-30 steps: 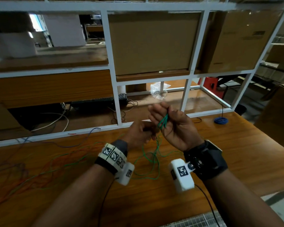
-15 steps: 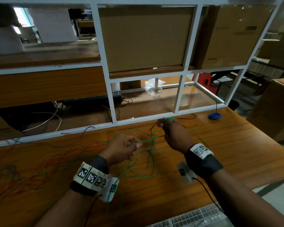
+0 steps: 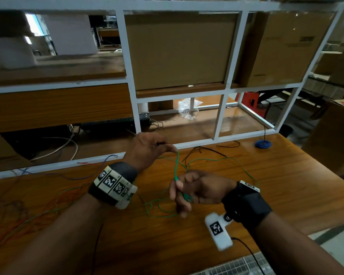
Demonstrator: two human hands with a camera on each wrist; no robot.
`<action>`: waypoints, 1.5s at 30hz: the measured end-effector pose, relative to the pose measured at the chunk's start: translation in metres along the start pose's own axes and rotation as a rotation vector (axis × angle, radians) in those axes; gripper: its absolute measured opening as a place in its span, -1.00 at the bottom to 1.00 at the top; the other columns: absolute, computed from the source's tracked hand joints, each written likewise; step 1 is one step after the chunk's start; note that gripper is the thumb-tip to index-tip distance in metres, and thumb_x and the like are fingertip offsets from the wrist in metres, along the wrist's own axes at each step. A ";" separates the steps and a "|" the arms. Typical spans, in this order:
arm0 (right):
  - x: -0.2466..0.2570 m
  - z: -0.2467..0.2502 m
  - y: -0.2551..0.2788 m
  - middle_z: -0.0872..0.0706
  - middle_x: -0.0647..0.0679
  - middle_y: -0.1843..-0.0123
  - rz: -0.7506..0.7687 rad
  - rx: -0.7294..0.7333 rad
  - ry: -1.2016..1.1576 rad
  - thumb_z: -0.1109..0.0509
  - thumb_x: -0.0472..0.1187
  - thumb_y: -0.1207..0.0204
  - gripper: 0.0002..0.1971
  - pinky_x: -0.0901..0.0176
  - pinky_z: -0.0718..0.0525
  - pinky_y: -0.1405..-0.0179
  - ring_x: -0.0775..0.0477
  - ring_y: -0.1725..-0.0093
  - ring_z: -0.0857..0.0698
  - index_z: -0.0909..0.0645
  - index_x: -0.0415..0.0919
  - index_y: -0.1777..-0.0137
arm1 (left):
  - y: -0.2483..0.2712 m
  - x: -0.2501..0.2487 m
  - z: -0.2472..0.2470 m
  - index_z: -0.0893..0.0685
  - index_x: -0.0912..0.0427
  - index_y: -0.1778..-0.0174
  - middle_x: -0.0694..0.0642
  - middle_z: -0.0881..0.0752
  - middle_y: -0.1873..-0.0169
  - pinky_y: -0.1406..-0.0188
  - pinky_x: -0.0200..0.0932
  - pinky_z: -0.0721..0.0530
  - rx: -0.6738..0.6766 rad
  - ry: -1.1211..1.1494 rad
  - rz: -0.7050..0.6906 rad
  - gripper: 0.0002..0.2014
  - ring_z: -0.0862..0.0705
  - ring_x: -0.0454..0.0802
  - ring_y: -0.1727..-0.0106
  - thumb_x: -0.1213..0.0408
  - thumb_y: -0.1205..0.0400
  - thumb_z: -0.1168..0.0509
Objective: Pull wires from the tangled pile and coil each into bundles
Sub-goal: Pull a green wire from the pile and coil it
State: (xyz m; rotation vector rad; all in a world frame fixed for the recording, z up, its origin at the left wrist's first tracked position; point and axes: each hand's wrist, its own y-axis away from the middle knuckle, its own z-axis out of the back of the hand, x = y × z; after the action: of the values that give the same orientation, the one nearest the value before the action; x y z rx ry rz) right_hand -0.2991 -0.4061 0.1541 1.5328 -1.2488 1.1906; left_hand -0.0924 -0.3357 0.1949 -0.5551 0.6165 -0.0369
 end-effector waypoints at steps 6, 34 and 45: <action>0.033 -0.002 -0.012 -0.82 -0.20 0.05 0.506 0.077 -0.648 -0.20 -0.27 -0.80 -0.80 -0.10 -0.63 -0.45 -0.23 -0.15 -0.81 -0.62 -0.35 -0.20 | 0.006 -0.011 -0.034 -0.77 0.07 0.27 0.11 -0.78 0.36 0.38 -0.13 -0.58 0.151 0.163 0.037 -0.89 -0.70 0.06 0.37 0.32 -0.52 -0.36; -0.013 0.015 -0.011 -0.83 -0.32 -0.24 -0.069 -0.114 0.197 -0.28 -0.01 -0.82 -0.58 -0.14 -0.41 0.00 -0.36 -0.20 -0.69 -0.66 -0.42 -0.33 | -0.018 0.020 0.007 -0.80 0.29 0.07 0.08 -0.62 0.52 0.65 -0.28 -0.40 -0.156 0.408 0.336 -0.86 -0.50 -0.10 0.56 0.32 -0.70 -0.36; 0.061 0.029 0.001 -0.69 -0.31 -0.48 0.721 -0.357 -0.555 -0.11 -0.21 -0.81 -0.59 -0.12 -0.45 -0.67 -0.24 -0.57 -0.60 -0.45 -0.42 -0.55 | 0.040 0.006 -0.067 -0.82 0.30 -0.10 0.08 -0.56 0.57 0.24 -0.31 -0.59 0.241 0.497 0.349 -0.70 -0.52 -0.24 0.49 0.14 -0.74 -0.31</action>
State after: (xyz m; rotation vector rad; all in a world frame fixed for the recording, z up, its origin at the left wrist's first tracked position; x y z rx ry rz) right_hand -0.2915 -0.4471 0.2073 1.1997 -2.3798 0.8821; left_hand -0.1302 -0.3346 0.1267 -0.1939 1.1697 0.0815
